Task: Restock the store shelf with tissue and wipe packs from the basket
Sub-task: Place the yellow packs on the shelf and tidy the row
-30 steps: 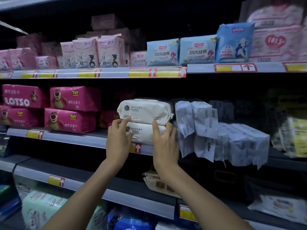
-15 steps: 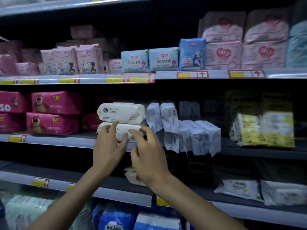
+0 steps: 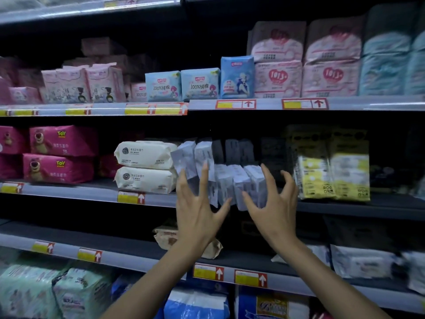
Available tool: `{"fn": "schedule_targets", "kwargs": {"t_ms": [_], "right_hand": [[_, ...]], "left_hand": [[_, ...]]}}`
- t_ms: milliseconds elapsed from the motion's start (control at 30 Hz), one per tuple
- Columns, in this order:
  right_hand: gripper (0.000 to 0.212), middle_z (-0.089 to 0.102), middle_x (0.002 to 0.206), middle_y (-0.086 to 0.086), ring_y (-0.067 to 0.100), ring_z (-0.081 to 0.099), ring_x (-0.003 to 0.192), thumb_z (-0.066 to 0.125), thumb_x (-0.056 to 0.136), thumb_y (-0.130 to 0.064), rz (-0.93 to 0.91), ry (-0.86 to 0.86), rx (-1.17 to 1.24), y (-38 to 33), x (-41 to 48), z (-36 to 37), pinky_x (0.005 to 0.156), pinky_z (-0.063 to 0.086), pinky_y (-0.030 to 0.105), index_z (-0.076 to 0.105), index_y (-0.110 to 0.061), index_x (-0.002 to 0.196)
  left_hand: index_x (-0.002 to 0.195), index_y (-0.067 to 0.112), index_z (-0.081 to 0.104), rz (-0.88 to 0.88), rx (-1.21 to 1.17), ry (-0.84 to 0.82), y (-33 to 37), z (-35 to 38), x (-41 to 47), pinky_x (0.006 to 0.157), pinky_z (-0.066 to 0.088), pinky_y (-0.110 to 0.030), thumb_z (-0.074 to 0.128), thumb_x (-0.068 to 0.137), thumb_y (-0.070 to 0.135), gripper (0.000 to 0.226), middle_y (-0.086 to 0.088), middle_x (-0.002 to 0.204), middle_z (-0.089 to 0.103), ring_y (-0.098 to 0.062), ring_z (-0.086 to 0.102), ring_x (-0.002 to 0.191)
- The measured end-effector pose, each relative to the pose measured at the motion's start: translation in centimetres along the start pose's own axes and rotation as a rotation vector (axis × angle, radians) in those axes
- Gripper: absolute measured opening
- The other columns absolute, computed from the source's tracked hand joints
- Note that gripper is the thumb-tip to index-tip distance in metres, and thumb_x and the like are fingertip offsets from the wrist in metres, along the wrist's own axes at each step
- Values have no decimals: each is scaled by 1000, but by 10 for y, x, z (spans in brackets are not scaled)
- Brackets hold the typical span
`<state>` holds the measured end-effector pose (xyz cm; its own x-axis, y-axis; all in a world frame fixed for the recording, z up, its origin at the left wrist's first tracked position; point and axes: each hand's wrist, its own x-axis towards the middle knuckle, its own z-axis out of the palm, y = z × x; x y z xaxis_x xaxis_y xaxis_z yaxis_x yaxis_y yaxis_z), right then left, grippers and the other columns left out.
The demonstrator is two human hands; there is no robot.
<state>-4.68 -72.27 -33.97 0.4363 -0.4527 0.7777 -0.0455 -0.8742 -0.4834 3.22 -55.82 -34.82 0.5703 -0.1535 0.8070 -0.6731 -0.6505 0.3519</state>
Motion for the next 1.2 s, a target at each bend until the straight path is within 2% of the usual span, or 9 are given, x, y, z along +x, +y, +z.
{"fn": "schedule_targets", "kwargs": {"t_ms": [133, 233, 300, 500, 667, 833, 933, 1033, 1200], "right_hand": [[92, 3, 167, 1, 33, 20, 153, 64, 88, -66, 65, -218, 86, 12, 7, 9, 104, 49, 47, 3, -60, 156], [95, 28, 160, 10, 34, 54, 129, 65, 93, -57, 56, -276, 150, 14, 15, 17, 79, 54, 34, -6, -58, 156], [91, 38, 152, 13, 34, 59, 118, 62, 96, -54, 38, -293, 131, 10, 18, 23, 75, 50, 33, -5, -52, 158], [84, 34, 149, 19, 36, 59, 111, 48, 103, -53, 51, -292, -14, -11, 18, 44, 79, 52, 37, -11, -36, 161], [79, 32, 149, 21, 37, 57, 116, 51, 103, -47, 137, -299, -25, -33, 31, 74, 84, 49, 40, 1, -28, 161], [77, 33, 147, 16, 34, 56, 117, 55, 101, -48, 120, -305, 40, -28, 30, 71, 83, 53, 41, 7, -34, 160], [78, 23, 155, 13, 32, 42, 135, 60, 99, -46, 101, -290, 61, -28, 28, 63, 92, 54, 42, 10, -38, 159], [80, 9, 161, 13, 35, 26, 146, 62, 100, -40, 60, -269, 19, -37, 23, 55, 98, 52, 45, 9, -37, 160], [76, 10, 162, 13, 31, 47, 131, 61, 102, -32, 50, -283, -31, -43, 19, 54, 88, 55, 39, 13, -40, 160]], "left_hand": [[163, 44, -9, -38, -14, -13, 13, 35, 3, 113, 42, -63, 59, 90, 71, 103, -14, 170, -24, -42, -9, 159], [164, 40, -9, -35, 7, -7, 10, 51, 9, 117, 33, -66, 55, 94, 68, 99, -16, 170, -26, -49, -7, 157], [165, 38, -8, -16, 26, -10, 5, 56, 13, 114, 36, -68, 49, 95, 68, 95, -18, 170, -23, -53, -3, 155], [167, 32, 3, 72, 74, 35, -22, 62, 34, 110, 39, -70, 36, 100, 57, 78, -20, 170, -21, -54, -2, 156], [167, 25, 12, 106, 137, 82, -48, 63, 45, 116, 28, -71, 45, 101, 45, 76, -22, 171, -15, -53, -5, 156], [165, 40, -5, 100, 153, -51, -46, 45, 41, 121, 24, -64, 34, 98, 69, 83, -13, 171, -25, -47, -9, 158], [164, 47, 0, 79, 160, -49, -48, 27, 38, 119, 31, -57, 26, 98, 71, 75, -8, 174, -3, -41, 13, 158], [163, 32, 26, 81, 257, 49, -52, 13, 40, 103, 44, -54, 40, 98, 59, 72, -14, 158, 37, -40, 44, 139], [145, 22, 48, 129, 316, 68, -48, 13, 53, 73, 53, -50, 71, 92, 40, 61, -14, 130, 48, -42, 50, 105]]}}
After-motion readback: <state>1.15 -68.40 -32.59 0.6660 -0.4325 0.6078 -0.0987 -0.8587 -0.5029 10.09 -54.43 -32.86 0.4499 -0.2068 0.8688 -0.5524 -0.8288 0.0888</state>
